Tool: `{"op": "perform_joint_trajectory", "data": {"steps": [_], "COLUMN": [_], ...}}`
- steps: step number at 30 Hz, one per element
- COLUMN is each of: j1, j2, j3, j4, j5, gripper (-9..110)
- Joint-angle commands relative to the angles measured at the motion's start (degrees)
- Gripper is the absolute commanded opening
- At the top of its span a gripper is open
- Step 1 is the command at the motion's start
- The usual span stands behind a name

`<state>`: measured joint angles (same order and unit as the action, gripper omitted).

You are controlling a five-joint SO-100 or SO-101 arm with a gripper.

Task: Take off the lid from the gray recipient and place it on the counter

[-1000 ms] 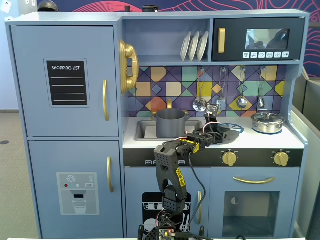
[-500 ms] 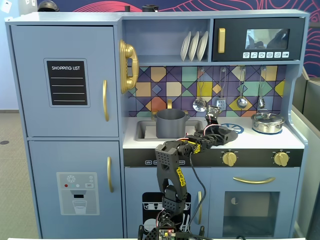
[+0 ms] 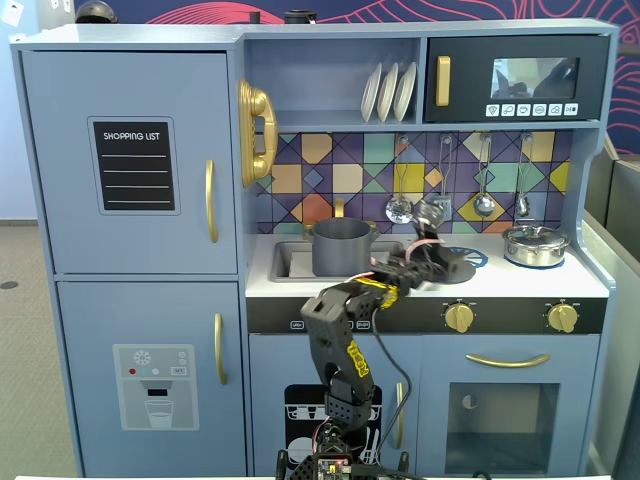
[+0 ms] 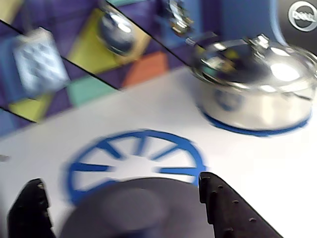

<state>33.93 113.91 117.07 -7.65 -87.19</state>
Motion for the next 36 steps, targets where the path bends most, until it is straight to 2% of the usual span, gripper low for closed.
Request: {"op": "perform_joint_trajectory", "data": {"steps": [1, 3, 4, 8, 14, 18, 25, 27, 30, 36], "j1": [-5.1, -8.53, -10.37, -18.46, -24.87, -29.97, -35.33, -35.07, -36.56, -35.95], "j2": [18.02, 26.54, 30.41, 42.63, 51.24, 56.43, 60.29, 58.89, 60.91, 64.6], "j3": [-4.13, -4.66, -5.36, -2.37, 11.34, 23.2, 44.12, 49.39, 54.14, 54.93], "j4": [20.13, 37.09, 46.32, 70.66, 89.56, 87.28, 67.76, 63.11, 65.48, 83.14], "j5": [3.87, 3.6, 3.25, 2.55, -7.47, -4.83, 3.69, 3.16, 2.9, 4.57], "gripper": [19, 3, 0, 0, 0, 0, 0, 0, 0, 1]}}
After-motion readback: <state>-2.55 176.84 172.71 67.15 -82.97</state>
